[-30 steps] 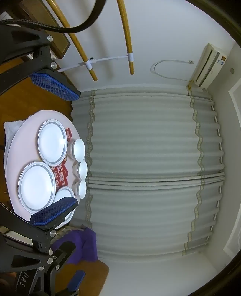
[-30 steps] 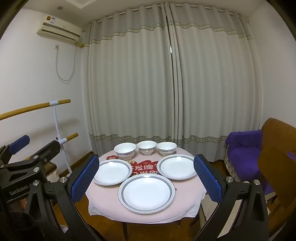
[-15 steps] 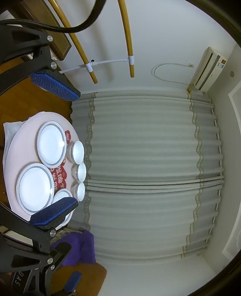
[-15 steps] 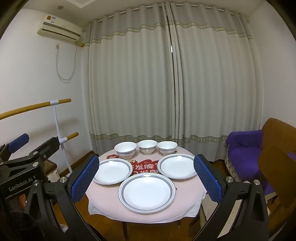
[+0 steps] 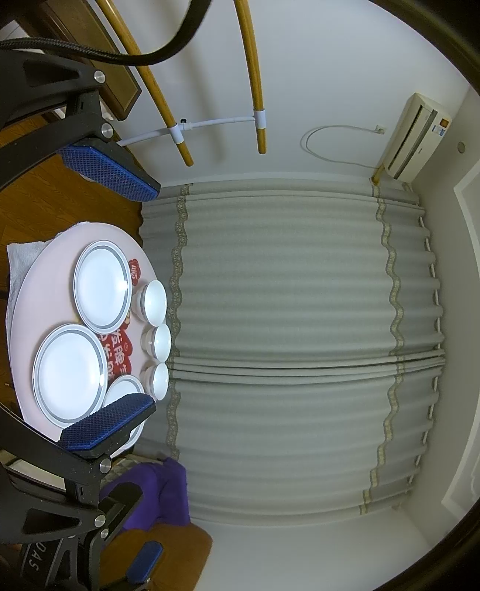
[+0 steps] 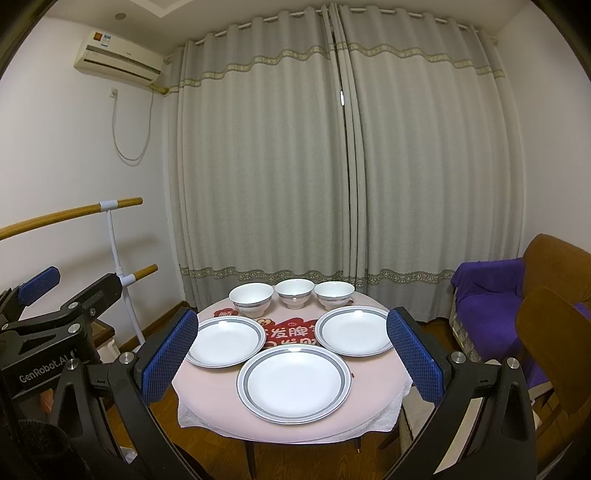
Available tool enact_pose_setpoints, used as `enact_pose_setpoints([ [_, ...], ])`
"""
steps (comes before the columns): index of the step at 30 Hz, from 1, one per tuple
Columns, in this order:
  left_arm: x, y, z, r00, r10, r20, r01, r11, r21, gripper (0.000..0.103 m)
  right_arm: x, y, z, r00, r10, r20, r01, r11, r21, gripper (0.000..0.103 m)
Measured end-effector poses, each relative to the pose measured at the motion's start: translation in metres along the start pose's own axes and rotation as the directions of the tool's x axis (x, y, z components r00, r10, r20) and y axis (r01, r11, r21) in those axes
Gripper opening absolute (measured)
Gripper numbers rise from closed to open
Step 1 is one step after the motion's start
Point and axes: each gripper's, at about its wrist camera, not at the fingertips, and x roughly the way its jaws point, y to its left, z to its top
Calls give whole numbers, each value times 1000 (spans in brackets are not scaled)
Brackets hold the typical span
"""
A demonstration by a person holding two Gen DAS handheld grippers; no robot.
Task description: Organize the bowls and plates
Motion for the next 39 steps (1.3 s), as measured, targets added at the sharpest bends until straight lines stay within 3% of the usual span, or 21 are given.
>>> enact_pose_setpoints([
  [39, -12, 2, -2, 1000, -1, 19, 1, 1000, 4, 102, -6, 4, 3, 1000, 2, 11, -2, 1000, 3, 103],
])
